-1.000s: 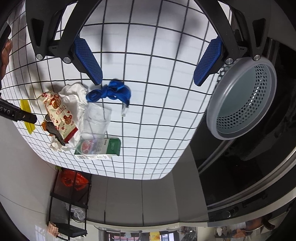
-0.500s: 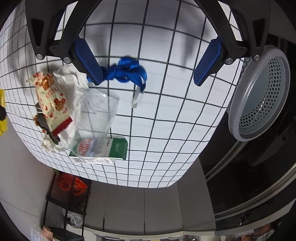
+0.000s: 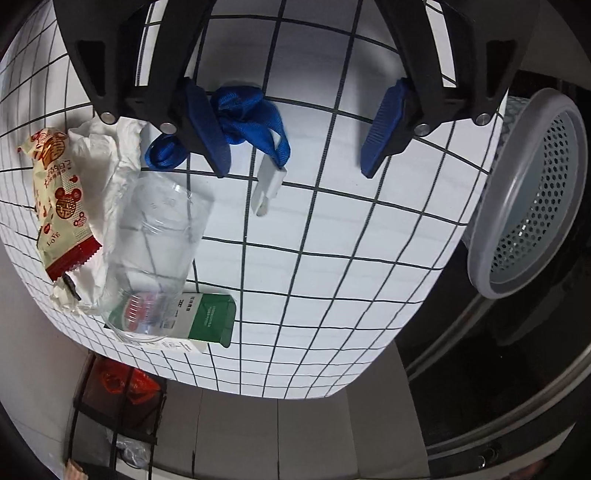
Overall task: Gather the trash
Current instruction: 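Grasp the yellow plastic lid with the right tool while the left tool grasps the blue lanyard, then carry the lid and lanyard over the grey wastebasket and open both tools, then move both tools back over the table toward the remaining trash, then grasp the printed snack wrapper with the right tool while the left tool grasps the clear cup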
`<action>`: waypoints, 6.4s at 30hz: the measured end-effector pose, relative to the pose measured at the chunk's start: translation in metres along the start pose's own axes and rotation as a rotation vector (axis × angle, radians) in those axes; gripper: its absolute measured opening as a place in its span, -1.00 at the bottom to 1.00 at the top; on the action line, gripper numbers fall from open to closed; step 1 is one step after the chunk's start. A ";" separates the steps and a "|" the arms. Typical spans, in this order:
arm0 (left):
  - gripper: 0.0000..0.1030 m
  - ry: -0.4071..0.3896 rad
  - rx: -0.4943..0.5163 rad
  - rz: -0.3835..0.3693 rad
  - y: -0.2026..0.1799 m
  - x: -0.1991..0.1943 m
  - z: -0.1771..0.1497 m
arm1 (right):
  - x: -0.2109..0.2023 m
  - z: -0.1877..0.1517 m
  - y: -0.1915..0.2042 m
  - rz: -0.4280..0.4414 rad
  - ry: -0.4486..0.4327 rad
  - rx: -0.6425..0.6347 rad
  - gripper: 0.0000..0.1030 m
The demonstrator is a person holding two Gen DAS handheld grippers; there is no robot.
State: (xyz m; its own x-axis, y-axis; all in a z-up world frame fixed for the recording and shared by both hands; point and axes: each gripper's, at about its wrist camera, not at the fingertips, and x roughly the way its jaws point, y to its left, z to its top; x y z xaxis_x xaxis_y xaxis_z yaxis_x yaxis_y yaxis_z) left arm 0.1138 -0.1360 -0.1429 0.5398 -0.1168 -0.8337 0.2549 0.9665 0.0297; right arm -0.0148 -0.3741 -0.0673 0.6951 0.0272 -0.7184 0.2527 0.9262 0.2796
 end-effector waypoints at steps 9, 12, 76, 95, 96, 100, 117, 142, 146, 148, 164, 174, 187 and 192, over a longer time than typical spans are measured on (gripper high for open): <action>-0.87 -0.008 0.032 -0.074 -0.006 -0.011 -0.005 | 0.001 -0.002 0.002 0.006 -0.001 -0.009 0.38; -0.87 -0.051 0.049 -0.051 -0.006 -0.027 -0.008 | 0.000 -0.003 0.004 0.008 -0.001 -0.017 0.38; -0.72 -0.093 -0.275 0.276 0.321 -0.081 0.001 | 0.148 -0.036 0.392 0.404 0.226 -0.502 0.54; 0.11 -0.131 -0.279 0.321 0.320 -0.090 0.001 | 0.136 -0.038 0.386 0.383 0.185 -0.488 0.54; 0.11 -0.135 -0.278 0.321 0.319 -0.091 0.001 | 0.134 -0.038 0.384 0.381 0.180 -0.484 0.55; 0.15 -0.153 -0.265 0.312 0.312 -0.096 0.002 | 0.124 -0.037 0.373 0.365 0.165 -0.472 0.55; 0.35 -0.232 -0.160 0.228 0.228 -0.119 0.010 | 0.056 -0.037 0.276 0.244 0.067 -0.347 0.55; 0.64 -0.237 0.020 0.031 0.078 -0.112 -0.003 | 0.009 -0.031 0.094 -0.002 -0.004 -0.189 0.55; 0.65 -0.227 0.039 0.008 0.065 -0.107 -0.004 | 0.016 -0.033 0.084 -0.008 0.007 -0.191 0.55; 0.67 -0.229 0.059 0.010 0.058 -0.102 -0.007 | 0.020 -0.034 0.081 0.001 0.024 -0.179 0.55; 0.67 -0.180 0.107 0.007 0.039 -0.069 -0.001 | 0.052 -0.030 0.088 -0.032 0.069 -0.263 0.54; 0.67 -0.194 0.099 0.023 0.042 -0.067 0.001 | 0.079 -0.032 0.090 -0.052 0.106 -0.289 0.52; 0.68 -0.160 0.129 -0.053 0.032 -0.071 -0.008 | 0.041 -0.031 0.077 -0.012 0.071 -0.210 0.01; 0.68 -0.153 0.138 -0.090 0.013 -0.069 0.002 | 0.008 -0.023 0.058 -0.031 0.004 -0.137 0.01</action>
State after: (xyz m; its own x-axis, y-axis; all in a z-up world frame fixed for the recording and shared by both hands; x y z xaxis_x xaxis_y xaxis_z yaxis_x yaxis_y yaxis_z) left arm 0.0818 -0.1158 -0.0839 0.6228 -0.2441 -0.7433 0.4088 0.9116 0.0431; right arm -0.0102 -0.3118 -0.0714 0.6856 -0.0009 -0.7280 0.1793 0.9694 0.1677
